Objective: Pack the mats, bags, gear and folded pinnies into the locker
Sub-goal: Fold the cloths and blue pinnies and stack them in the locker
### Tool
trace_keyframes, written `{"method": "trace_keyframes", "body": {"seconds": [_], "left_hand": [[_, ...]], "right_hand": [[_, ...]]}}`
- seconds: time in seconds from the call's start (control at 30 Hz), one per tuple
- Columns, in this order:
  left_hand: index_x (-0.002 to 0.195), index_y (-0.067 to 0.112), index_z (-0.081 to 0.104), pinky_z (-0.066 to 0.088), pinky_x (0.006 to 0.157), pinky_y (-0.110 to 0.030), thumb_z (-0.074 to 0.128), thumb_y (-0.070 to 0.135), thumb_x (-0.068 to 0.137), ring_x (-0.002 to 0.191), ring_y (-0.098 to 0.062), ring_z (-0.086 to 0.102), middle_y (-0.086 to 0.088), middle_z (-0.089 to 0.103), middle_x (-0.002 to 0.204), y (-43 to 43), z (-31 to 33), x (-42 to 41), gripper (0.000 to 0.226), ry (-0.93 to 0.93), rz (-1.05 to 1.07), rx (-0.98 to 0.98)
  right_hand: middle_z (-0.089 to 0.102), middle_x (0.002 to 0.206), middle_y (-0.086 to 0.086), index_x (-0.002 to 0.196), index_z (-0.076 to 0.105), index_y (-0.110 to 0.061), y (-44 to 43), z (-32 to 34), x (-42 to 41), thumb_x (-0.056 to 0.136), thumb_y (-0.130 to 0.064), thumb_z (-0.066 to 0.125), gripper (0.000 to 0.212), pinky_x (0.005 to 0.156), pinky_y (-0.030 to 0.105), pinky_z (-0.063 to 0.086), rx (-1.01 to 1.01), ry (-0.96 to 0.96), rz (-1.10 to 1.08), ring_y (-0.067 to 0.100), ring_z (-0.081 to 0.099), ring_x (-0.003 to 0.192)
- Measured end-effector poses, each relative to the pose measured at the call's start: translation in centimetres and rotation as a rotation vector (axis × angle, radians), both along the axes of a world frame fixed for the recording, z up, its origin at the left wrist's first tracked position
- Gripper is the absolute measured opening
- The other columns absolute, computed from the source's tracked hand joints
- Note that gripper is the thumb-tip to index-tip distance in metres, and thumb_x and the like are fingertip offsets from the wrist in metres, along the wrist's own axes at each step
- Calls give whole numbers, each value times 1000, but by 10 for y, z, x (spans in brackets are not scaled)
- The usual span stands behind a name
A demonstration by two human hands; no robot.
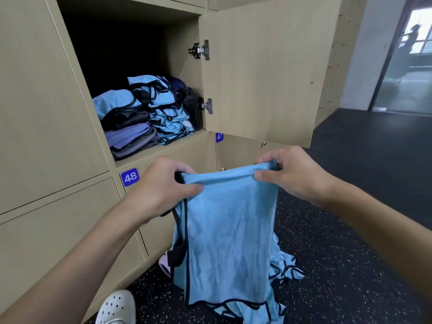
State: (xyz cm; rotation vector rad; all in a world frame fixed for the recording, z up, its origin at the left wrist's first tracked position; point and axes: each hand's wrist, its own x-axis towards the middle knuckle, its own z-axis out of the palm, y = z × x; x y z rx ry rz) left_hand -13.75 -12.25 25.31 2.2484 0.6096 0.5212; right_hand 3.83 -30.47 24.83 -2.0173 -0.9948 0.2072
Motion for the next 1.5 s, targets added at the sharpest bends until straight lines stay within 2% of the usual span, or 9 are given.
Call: {"method": "trace_keyframes", "body": {"seconds": [0.1,0.23,0.43,0.57,0.93,1.07,1.27,1.4,1.5], "left_hand": [[65,26,71,45,58,-32,78,26,84,55,-10,54,-3,69,72,6,-5,3,21,33,8,182],[67,30,62,44,79,-35,72,30,89,95,-5,52,7,51,112,7,-5,2,24,5,-25,324],[69,12,59,39,42,-31,73,19,88,42,-17,49,-3,60,57,3,0,6,24,-233,-12,15],[67,10,61,35,39,-24,75,21,86,40,-16,48,-2,60,53,-1,-1,8,27,-269,65,-61],[60,14,58,34,39,-23,70,38,86,39,-9,47,4,56,50,-17,-18,21,37,-181,235,141],[64,12,62,44,45,-32,67,38,87,49,-24,56,-8,63,59,-26,-21,29,35,-201,208,120],[77,11,73,35,42,-20,63,39,94,38,-5,45,10,52,47,-33,-13,29,34,-227,-20,-135],[93,14,76,43,51,-14,78,24,83,57,-4,56,-3,68,69,-27,-9,22,14,-233,-159,-269],[95,16,75,42,50,-13,76,7,84,57,-2,57,6,68,68,-24,-9,20,14,-267,-127,-282]], "right_hand": [[67,85,16,83,71,-17,-2,-1,-1,92,-22,68,11,66,28,43,-33,-74,49,12,54,67],[59,95,14,87,65,-8,-1,-1,-1,97,-21,59,17,78,35,47,-12,-144,55,23,57,83],[61,74,4,90,59,-3,0,1,-4,90,-18,70,18,57,20,40,313,182,13,7,52,59],[68,78,1,92,66,-13,2,-3,-5,80,-14,79,18,68,19,47,205,195,83,8,61,69],[49,58,1,74,53,-10,12,4,-29,88,-9,62,17,41,14,33,3,105,-23,1,39,38],[60,76,19,79,51,-7,18,3,-46,90,-6,63,16,63,45,60,59,351,57,27,68,55],[70,103,22,106,66,6,25,1,-52,94,5,54,18,88,35,58,163,479,277,26,73,91],[60,121,33,118,59,15,21,-1,-49,94,14,47,26,102,29,48,132,474,377,22,65,113],[70,116,16,112,67,-5,19,1,-51,93,17,44,36,99,22,49,190,510,374,18,66,112]]}}
